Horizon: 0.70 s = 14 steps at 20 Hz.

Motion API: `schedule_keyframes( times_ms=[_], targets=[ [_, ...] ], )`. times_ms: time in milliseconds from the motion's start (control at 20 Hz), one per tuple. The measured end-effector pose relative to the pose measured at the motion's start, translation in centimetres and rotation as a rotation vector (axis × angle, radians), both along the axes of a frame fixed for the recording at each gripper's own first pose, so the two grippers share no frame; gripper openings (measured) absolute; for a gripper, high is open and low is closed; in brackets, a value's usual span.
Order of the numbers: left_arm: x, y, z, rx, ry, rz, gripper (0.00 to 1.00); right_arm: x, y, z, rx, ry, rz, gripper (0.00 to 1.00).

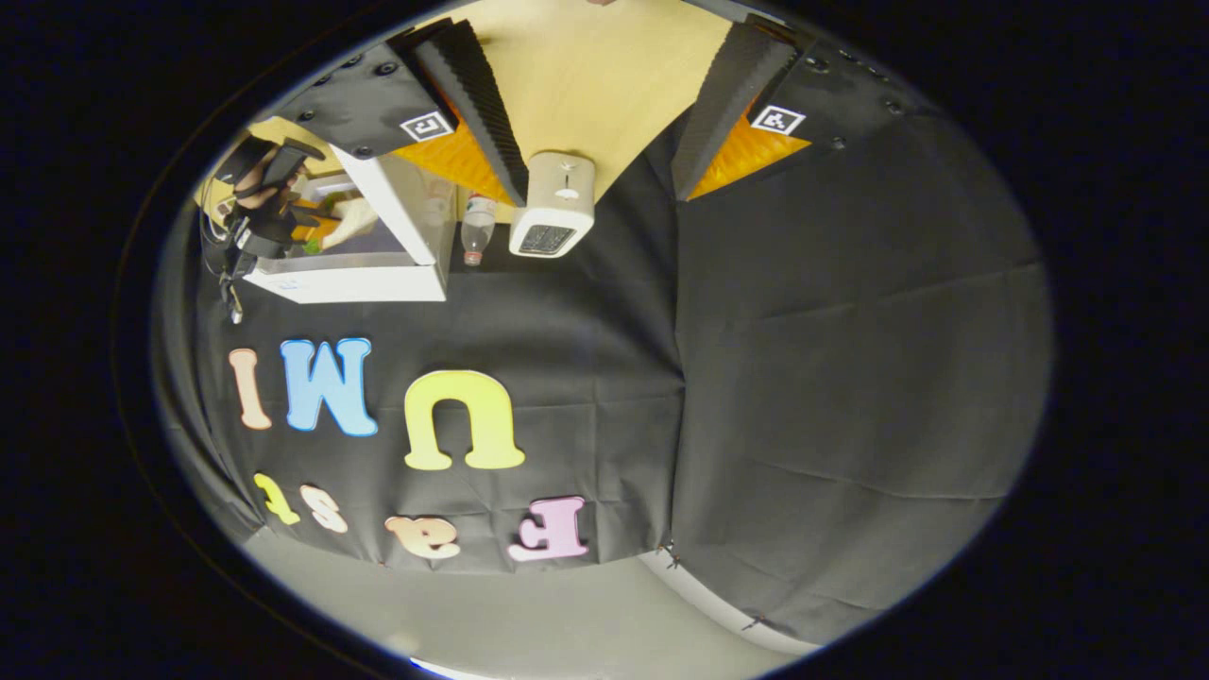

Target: Open the microwave oven with the left hand, put the food in, and close the microwave oven.

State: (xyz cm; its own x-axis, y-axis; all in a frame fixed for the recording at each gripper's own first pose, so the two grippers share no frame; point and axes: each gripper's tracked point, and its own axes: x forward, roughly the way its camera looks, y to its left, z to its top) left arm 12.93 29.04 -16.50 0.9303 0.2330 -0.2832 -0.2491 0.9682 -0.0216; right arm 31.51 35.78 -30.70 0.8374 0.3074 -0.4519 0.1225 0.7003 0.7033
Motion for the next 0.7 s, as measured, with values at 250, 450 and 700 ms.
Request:
schedule_keyframes(
  times_ms=[250, 450, 700],
  targets=[
    [-1.0, 0.9, -1.4, 0.019, 0.041, 0.02, 0.99, 2.7, 0.8, -2.4, 0.021, 0.025, -0.053, 0.31],
    [-1.3, 1.4, -1.3, 0.047, 0.053, 0.027, 0.99, 3.8, 1.0, -4.0, -0.02, 0.041, -0.063, 0.31],
    [-1.7, 2.1, -1.4, 0.05, 0.052, 0.045, 0.97, 3.9, 0.2, -5.6, -0.17, 0.05, -0.056, 0.45]
  ],
)
